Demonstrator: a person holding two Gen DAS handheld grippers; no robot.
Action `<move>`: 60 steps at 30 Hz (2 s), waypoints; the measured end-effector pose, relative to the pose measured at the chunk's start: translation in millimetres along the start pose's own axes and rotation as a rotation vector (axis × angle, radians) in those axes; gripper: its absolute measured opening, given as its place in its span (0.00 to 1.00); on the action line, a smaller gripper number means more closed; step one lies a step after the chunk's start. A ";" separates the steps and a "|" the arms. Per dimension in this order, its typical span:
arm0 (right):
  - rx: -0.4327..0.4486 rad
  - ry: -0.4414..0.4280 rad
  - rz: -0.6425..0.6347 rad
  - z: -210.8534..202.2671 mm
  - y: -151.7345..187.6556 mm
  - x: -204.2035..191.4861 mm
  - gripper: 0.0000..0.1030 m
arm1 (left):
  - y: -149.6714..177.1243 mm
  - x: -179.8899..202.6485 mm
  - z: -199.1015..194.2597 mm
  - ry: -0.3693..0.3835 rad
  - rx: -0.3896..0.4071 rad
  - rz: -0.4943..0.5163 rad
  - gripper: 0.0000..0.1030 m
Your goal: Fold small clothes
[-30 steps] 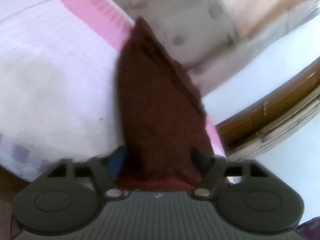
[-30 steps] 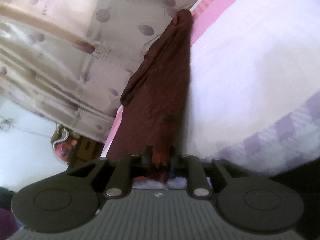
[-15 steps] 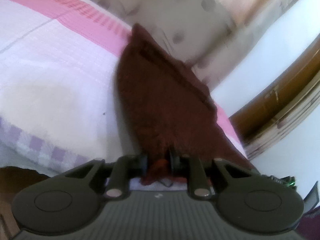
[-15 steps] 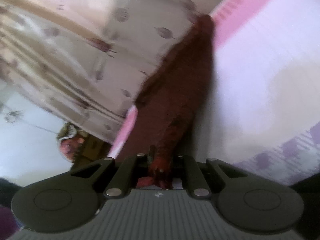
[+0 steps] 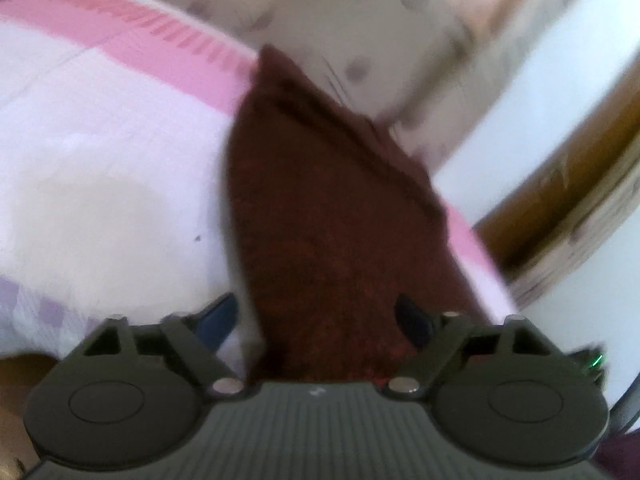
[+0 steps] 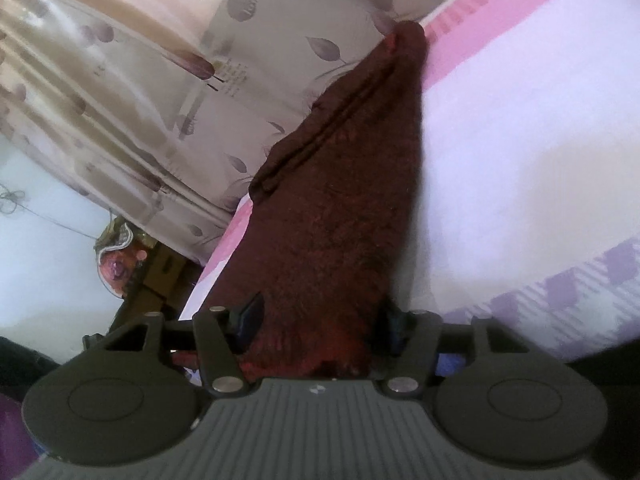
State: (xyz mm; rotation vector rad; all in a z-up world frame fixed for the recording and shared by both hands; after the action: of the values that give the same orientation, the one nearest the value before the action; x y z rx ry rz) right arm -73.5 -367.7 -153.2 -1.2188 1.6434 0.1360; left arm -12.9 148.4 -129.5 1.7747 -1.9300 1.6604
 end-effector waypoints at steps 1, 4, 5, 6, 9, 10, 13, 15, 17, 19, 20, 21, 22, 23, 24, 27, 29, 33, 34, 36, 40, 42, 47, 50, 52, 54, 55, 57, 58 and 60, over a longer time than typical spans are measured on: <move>-0.018 0.007 -0.011 3.9 1.4 -1.7 0.42 | 0.8 3.2 7.3 -0.055 -0.052 0.032 0.10; -0.026 0.030 -0.054 8.4 9.6 -5.6 0.13 | 8.5 28.4 13.2 -0.196 -0.083 0.195 0.10; -0.014 0.012 -0.048 3.0 11.1 -4.0 0.12 | 10.2 40.8 15.2 -0.241 -0.090 0.260 0.10; -0.003 -0.001 -0.045 -1.8 11.5 -5.0 0.12 | 10.5 48.1 17.1 -0.255 -0.096 0.285 0.10; 0.023 -0.031 -0.033 -14.0 9.7 -8.9 0.12 | 10.2 60.5 18.5 -0.288 -0.093 0.340 0.10; 0.025 -0.027 -0.049 -16.9 8.6 -11.9 0.12 | 9.8 62.0 18.6 -0.294 -0.093 0.347 0.10; 0.029 -0.032 -0.061 -20.0 4.2 -17.7 0.12 | 6.1 62.8 18.2 -0.311 -0.092 0.353 0.10; 0.034 -0.028 -0.083 -20.0 2.6 -21.5 0.12 | 7.6 66.0 15.9 -0.321 -0.089 0.361 0.10; 0.035 -0.033 -0.088 -20.3 1.8 -24.1 0.12 | 6.9 68.1 16.1 -0.327 -0.086 0.372 0.10; 0.037 -0.032 -0.092 -21.8 1.5 -24.4 0.12 | 8.2 70.6 14.7 -0.332 -0.085 0.381 0.10; 0.038 -0.033 -0.092 -21.8 1.6 -24.5 0.12 | 9.3 71.6 14.1 -0.336 -0.085 0.388 0.10; 0.040 -0.036 -0.089 -22.5 1.6 -24.7 0.12 | 9.5 72.7 14.0 -0.339 -0.085 0.394 0.10; 0.042 -0.038 -0.087 -23.7 1.5 -24.8 0.12 | 9.6 73.4 14.2 -0.340 -0.086 0.399 0.10; 0.043 -0.038 -0.090 -23.2 1.6 -26.2 0.12 | 9.7 73.8 13.8 -0.341 -0.085 0.400 0.10; 0.045 -0.038 -0.094 -24.6 3.0 -26.5 0.12 | 10.0 73.8 13.4 -0.342 -0.084 0.400 0.10; 0.047 -0.043 -0.094 -26.0 3.4 -27.8 0.12 | 10.8 74.6 12.3 -0.343 -0.082 0.405 0.10; 0.047 -0.044 -0.099 -27.4 4.2 -28.8 0.12 | 12.0 74.6 8.9 -0.332 -0.078 0.400 0.10; 0.036 -0.055 -0.098 -34.8 7.0 -30.1 0.12 | 17.1 68.3 -5.8 -0.278 -0.068 0.332 0.10; 0.034 -0.054 -0.101 -37.2 7.8 -30.8 0.12 | 18.2 66.0 -9.2 -0.266 -0.067 0.313 0.10; 0.028 -0.056 -0.094 -41.9 9.7 -30.7 0.12 | 20.5 62.7 -15.3 -0.243 -0.066 0.276 0.10; 0.018 -0.061 -0.095 -51.5 11.1 -34.6 0.12 | 20.1 63.1 -26.8 -0.197 -0.050 0.221 0.10; 0.014 -0.068 -0.084 -55.0 10.8 -36.0 0.12 | 17.8 64.7 -31.8 -0.172 -0.038 0.197 0.10; 0.020 -0.107 -0.042 -63.3 1.2 -38.9 0.12 | -2.7 65.0 -37.5 -0.092 0.005 0.115 0.10; 0.038 -0.133 -0.030 -65.7 -14.3 -45.8 0.12 | -21.7 70.7 -35.9 -0.057 0.039 0.104 0.10; 0.052 -0.143 -0.035 -65.3 -27.2 -50.6 0.12 | -34.0 74.7 -33.9 -0.041 0.066 0.107 0.10; 0.068 -0.147 -0.043 -63.1 -41.0 -55.7 0.12 | -46.8 77.4 -31.3 -0.028 0.090 0.111 0.10; 0.073 -0.152 -0.045 -62.1 -46.4 -57.6 0.12 | -52.2 79.3 -29.4 -0.024 0.103 0.116 0.10; 0.085 -0.159 -0.049 -58.6 -57.7 -61.3 0.12 | -63.1 81.4 -24.5 -0.019 0.125 0.126 0.10; 0.090 -0.161 -0.056 -56.8 -64.0 -63.2 0.12 | -69.2 82.1 -20.6 -0.018 0.132 0.129 0.10; 0.102 -0.165 -0.067 -53.3 -76.5 -65.5 0.12 | -77.8 85.0 -14.7 -0.016 0.149 0.133 0.10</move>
State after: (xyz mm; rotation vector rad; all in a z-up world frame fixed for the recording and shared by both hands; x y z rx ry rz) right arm -54.2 -394.7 -44.2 -1.1531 1.4480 0.1062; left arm 6.0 117.4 -19.2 1.7470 -2.0210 1.8845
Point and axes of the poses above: each gripper's, at about its wrist camera, not at the fingertips, and z roughly the way its jaws point, x to its right, y to its underside, the point moved 3 cm from there along z, roughly the way its jaws point, and after that the axes turned 13 degrees about y, right-handed, at the moved point
